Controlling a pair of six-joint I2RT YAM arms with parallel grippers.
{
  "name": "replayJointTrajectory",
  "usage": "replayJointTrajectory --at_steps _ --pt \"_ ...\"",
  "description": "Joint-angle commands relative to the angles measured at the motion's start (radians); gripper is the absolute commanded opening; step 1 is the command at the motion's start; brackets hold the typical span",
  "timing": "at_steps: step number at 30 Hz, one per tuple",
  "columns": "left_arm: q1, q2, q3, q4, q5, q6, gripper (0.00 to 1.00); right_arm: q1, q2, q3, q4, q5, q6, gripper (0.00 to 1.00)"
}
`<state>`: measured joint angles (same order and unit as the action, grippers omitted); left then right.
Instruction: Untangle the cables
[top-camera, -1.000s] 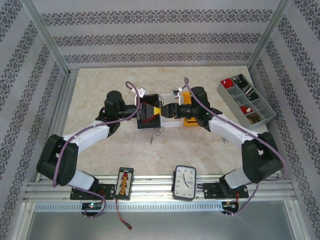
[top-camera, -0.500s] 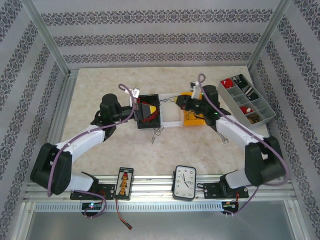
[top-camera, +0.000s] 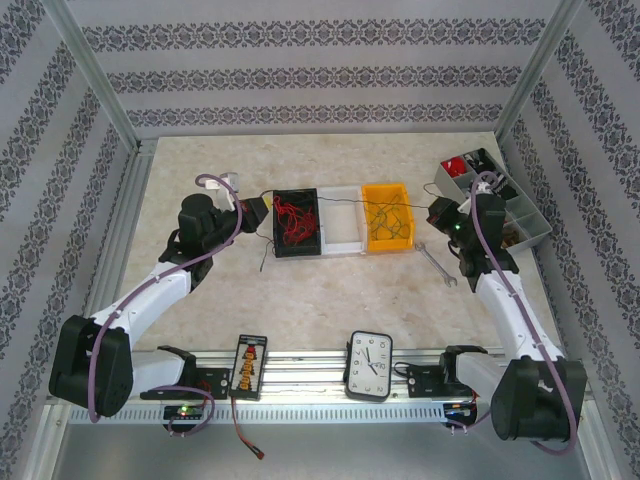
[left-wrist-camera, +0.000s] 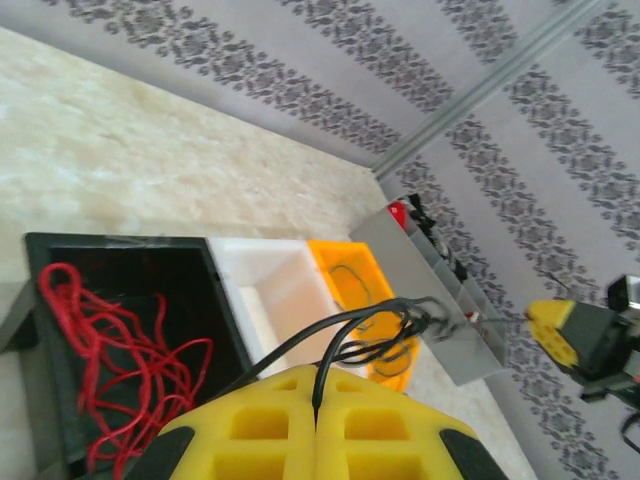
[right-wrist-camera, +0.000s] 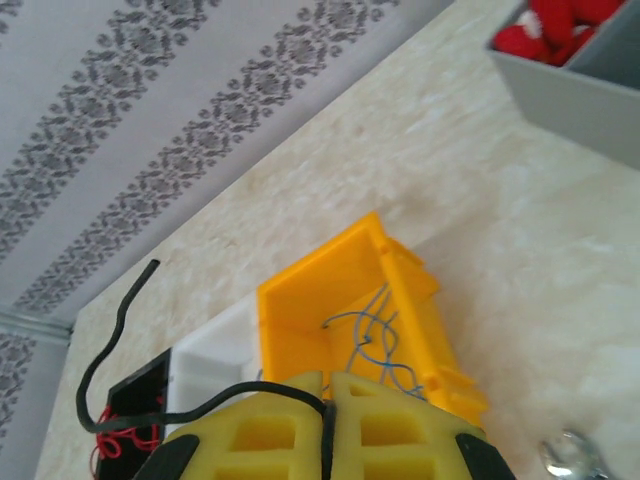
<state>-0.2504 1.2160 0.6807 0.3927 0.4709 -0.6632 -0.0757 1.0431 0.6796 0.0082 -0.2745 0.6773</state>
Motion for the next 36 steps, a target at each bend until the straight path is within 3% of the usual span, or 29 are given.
replayJointTrajectory --at_steps 1,5,10,19,28,36 --pt "0.036 -0.039 0.003 -0.082 -0.139 0.025 0.0 -0.072 -0.037 0.023 -0.106 0.067 -0.039 0.0" --pt "0.079 -0.094 -0.03 -0.138 -0.297 -0.003 0.0 -0.168 -0.074 0.037 -0.182 0.128 -0.042 0.0" --pt "0.097 -0.119 -0.04 -0.135 -0.269 0.025 0.0 -0.203 -0.068 0.058 -0.141 -0.037 -0.053 0.0" --pt "0.097 -0.102 -0.065 -0.093 -0.305 -0.014 0.0 0.025 -0.042 0.231 -0.013 -0.242 -0.092 0.0" --pt "0.096 -0.085 -0.088 -0.074 -0.303 -0.057 0.0 0.215 0.066 0.589 -0.042 -0.174 -0.171 0.0" --pt "0.096 -0.085 -0.129 -0.045 -0.296 -0.089 0.0 0.263 0.223 0.764 -0.021 -0.183 -0.199 0.0"
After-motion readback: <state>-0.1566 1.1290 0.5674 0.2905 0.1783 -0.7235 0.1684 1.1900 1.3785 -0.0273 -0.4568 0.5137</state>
